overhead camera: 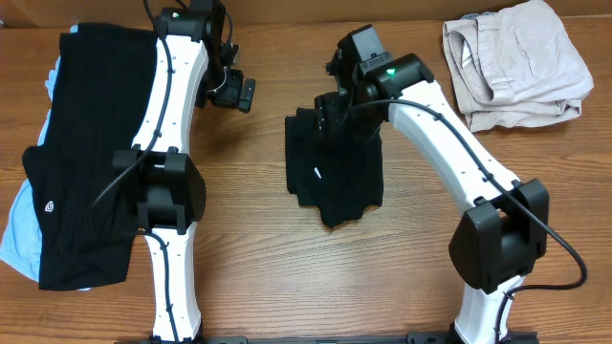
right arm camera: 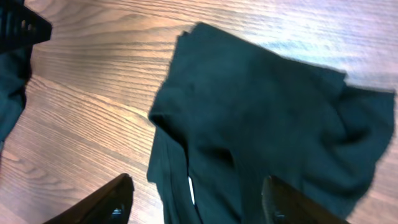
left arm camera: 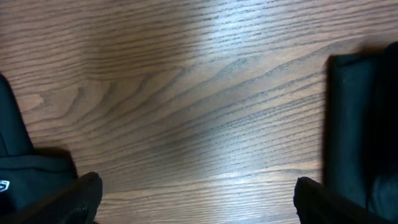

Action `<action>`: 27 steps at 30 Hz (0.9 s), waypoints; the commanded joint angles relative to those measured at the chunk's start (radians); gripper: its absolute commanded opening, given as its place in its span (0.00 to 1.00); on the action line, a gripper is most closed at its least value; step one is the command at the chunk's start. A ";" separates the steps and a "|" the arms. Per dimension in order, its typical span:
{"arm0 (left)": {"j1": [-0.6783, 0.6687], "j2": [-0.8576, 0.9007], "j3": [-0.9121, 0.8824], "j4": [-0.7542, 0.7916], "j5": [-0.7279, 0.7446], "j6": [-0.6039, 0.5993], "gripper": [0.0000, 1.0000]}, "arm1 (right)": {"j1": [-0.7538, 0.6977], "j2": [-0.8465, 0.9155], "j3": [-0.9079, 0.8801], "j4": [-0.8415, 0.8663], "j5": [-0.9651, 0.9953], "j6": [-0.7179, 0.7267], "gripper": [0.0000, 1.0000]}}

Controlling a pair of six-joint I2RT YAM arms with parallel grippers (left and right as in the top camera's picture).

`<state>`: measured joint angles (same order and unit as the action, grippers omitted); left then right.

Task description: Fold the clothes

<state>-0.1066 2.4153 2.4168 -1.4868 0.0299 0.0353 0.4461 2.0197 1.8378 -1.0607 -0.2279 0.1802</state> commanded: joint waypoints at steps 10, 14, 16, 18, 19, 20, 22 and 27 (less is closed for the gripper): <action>0.014 -0.012 0.005 0.047 0.011 0.009 1.00 | 0.124 0.150 -0.032 0.206 0.066 0.003 0.63; 0.026 -0.012 0.005 0.049 0.011 0.009 1.00 | 0.145 0.181 -0.032 0.219 0.147 0.047 0.54; 0.033 -0.012 0.005 0.047 0.011 0.009 1.00 | 0.146 0.186 -0.032 0.220 0.161 0.064 0.45; 0.039 -0.012 0.005 0.047 0.011 0.008 1.00 | 0.146 0.187 -0.032 0.227 0.169 0.085 0.36; 0.042 -0.012 0.005 0.047 0.011 0.008 1.00 | 0.145 0.187 -0.032 0.234 0.177 0.097 0.27; 0.045 -0.012 0.005 0.047 0.011 0.008 1.00 | 0.144 0.187 -0.032 0.243 0.185 0.106 0.21; 0.049 -0.012 0.005 0.047 0.011 0.001 1.00 | 0.143 0.187 -0.032 0.267 0.184 0.109 0.07; 0.052 -0.012 0.004 0.047 0.011 0.000 1.00 | 0.143 0.186 0.020 0.301 0.182 0.114 0.04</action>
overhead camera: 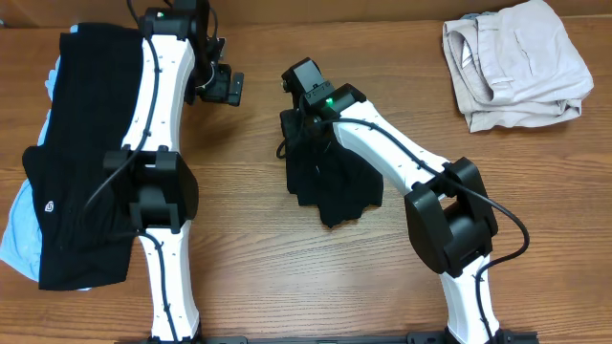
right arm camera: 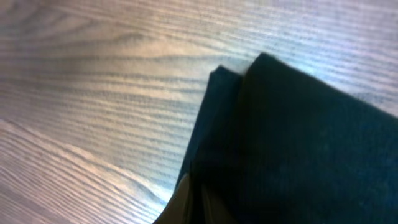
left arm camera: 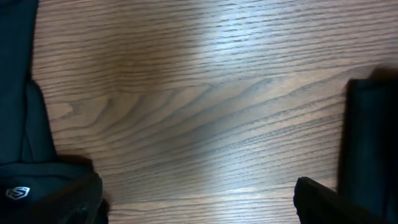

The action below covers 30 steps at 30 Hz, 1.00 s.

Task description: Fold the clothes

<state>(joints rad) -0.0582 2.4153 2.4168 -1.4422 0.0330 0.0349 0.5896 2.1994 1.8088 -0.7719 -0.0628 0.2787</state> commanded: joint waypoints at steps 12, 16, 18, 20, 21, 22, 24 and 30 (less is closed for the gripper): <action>0.004 -0.012 0.004 0.000 0.013 -0.039 1.00 | -0.002 0.033 0.203 0.130 0.018 0.047 0.04; 0.004 -0.012 0.004 -0.003 0.013 -0.039 1.00 | -0.003 0.082 0.201 0.158 0.016 0.077 0.29; 0.004 -0.012 0.004 -0.005 0.013 -0.039 1.00 | -0.002 0.096 0.201 0.158 0.011 0.089 0.55; 0.004 -0.012 0.004 -0.005 0.013 -0.039 1.00 | -0.003 0.096 0.201 0.150 -0.015 0.089 0.67; 0.004 -0.012 0.004 -0.005 0.013 -0.039 1.00 | -0.007 0.087 0.203 0.140 -0.031 0.089 0.71; 0.004 -0.012 0.004 -0.005 0.013 -0.039 1.00 | -0.011 0.077 0.203 0.130 -0.043 0.089 0.73; 0.004 -0.012 0.004 -0.007 0.013 -0.039 1.00 | -0.028 0.037 0.203 0.083 -0.062 0.104 0.80; 0.000 -0.012 -0.002 -0.031 0.024 -0.033 1.00 | -0.118 -0.102 0.203 -0.134 -0.120 0.158 0.89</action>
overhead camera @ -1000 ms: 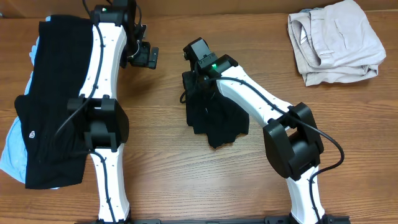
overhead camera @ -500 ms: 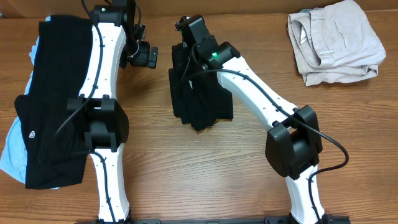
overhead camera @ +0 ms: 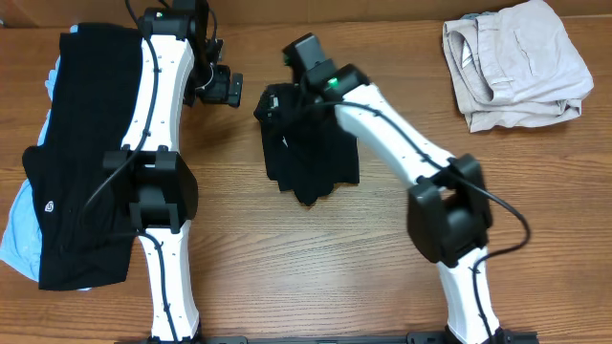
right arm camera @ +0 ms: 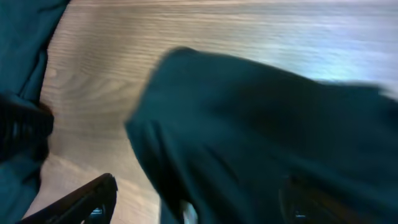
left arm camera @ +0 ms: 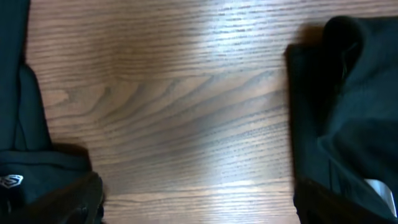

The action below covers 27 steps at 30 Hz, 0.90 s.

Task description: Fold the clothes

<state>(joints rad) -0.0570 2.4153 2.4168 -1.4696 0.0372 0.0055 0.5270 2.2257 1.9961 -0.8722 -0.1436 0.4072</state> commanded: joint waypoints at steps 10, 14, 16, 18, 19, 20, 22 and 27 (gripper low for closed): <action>-0.003 -0.006 -0.008 0.008 0.042 -0.006 1.00 | -0.100 -0.137 -0.146 -0.353 -0.041 -0.156 0.54; -0.003 -0.006 -0.008 0.007 0.042 -0.006 1.00 | -0.092 -0.138 -0.296 -0.333 -0.042 -0.157 0.45; -0.003 -0.006 -0.008 0.007 0.042 -0.006 1.00 | -0.092 -0.138 -0.365 -0.316 -0.053 -0.158 0.46; -0.003 -0.006 -0.008 0.008 0.042 -0.005 1.00 | -0.092 -0.138 -0.405 -0.303 -0.081 -0.158 0.46; -0.003 -0.006 -0.008 0.008 0.042 -0.005 1.00 | -0.092 -0.138 -0.410 -0.299 -0.089 -0.158 0.46; -0.003 -0.006 -0.008 0.009 0.042 -0.005 1.00 | -0.092 -0.138 -0.410 -0.293 -0.100 -0.172 0.46; -0.003 -0.005 -0.008 0.009 0.042 -0.005 1.00 | -0.092 -0.150 -0.409 -0.280 -0.109 -0.173 0.46; -0.003 -0.002 -0.008 0.008 0.041 -0.005 1.00 | -0.092 -0.189 -0.358 -0.280 -0.113 -0.178 0.46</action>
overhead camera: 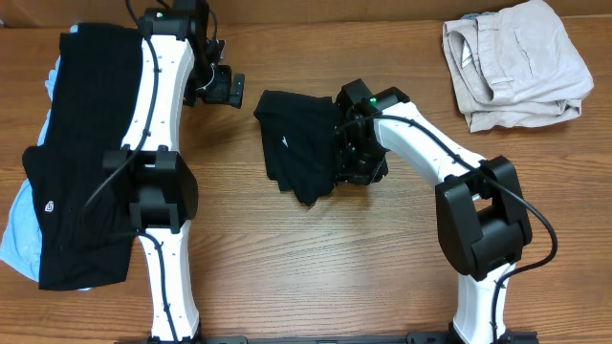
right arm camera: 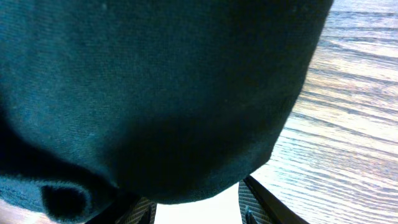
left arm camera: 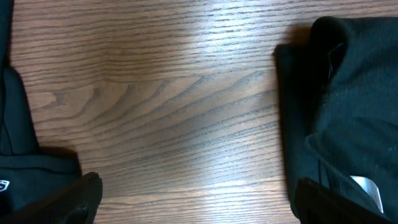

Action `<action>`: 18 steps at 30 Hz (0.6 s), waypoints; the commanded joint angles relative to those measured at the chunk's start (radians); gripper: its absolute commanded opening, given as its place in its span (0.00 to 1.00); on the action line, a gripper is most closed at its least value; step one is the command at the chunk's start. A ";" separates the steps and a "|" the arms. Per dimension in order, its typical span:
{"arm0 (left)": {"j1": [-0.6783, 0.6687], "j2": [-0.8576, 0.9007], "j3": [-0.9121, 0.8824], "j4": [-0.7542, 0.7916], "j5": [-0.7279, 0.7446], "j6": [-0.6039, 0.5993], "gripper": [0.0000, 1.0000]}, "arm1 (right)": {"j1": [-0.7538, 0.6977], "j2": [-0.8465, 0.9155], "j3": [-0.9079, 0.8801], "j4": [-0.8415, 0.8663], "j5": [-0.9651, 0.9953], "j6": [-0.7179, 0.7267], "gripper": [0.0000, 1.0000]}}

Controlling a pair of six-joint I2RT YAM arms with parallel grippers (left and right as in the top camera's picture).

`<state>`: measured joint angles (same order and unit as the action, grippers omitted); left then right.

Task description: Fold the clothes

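Note:
A black garment (overhead camera: 296, 143) lies bunched in the middle of the table, also seen as the black garment (left arm camera: 348, 106) at the right of the left wrist view. My right gripper (overhead camera: 356, 158) sits low at its right edge. Black cloth (right arm camera: 155, 93) fills the right wrist view, above the right gripper (right arm camera: 196, 205), whose fingers (right arm camera: 258, 202) stand apart with a bright gap between them. My left gripper (overhead camera: 228, 91) is open over bare wood left of the garment, holding nothing, as the left gripper (left arm camera: 198, 186) shows.
Folded beige clothes (overhead camera: 512, 62) lie at the back right corner. A large black garment (overhead camera: 81, 143) over a light blue one (overhead camera: 19, 234) lies along the left side, under the left arm. Bare wood table (overhead camera: 316, 268) lies in front.
My right gripper has gone from above the garment's back left part to low at its right edge. The garment now looks narrower. The left arm has hardly moved.
My right gripper first hung open above the black garment at mid-table. It was then shut on the garment's back left corner. After that the garment lay further left with the gripper open above it. Now the gripper is at the right edge.

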<state>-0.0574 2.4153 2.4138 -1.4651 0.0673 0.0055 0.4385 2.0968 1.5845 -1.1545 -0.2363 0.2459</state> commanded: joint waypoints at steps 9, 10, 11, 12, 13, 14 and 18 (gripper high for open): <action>-0.001 -0.002 -0.005 0.008 0.011 -0.005 1.00 | 0.031 -0.114 0.064 0.055 -0.035 -0.020 0.46; -0.001 -0.002 -0.005 0.008 0.011 -0.005 1.00 | 0.041 -0.113 0.064 0.063 -0.035 -0.029 0.46; -0.001 -0.002 -0.005 0.008 0.011 -0.005 1.00 | 0.051 -0.109 0.064 0.071 -0.035 -0.035 0.46; -0.001 -0.002 -0.005 0.008 0.011 -0.005 1.00 | 0.065 -0.106 0.064 0.084 -0.035 -0.038 0.46; -0.001 -0.002 -0.005 0.009 0.011 -0.005 1.00 | 0.073 -0.103 0.064 0.093 -0.035 -0.038 0.46; -0.001 -0.002 -0.005 0.009 0.011 -0.005 1.00 | 0.084 -0.095 0.064 0.107 -0.035 -0.039 0.46; -0.001 -0.002 -0.005 0.006 0.011 -0.005 1.00 | 0.111 -0.052 0.064 0.151 -0.005 -0.042 0.46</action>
<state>-0.0574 2.4153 2.4138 -1.4578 0.0677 0.0055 0.5327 2.0075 1.6310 -1.0210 -0.2581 0.2176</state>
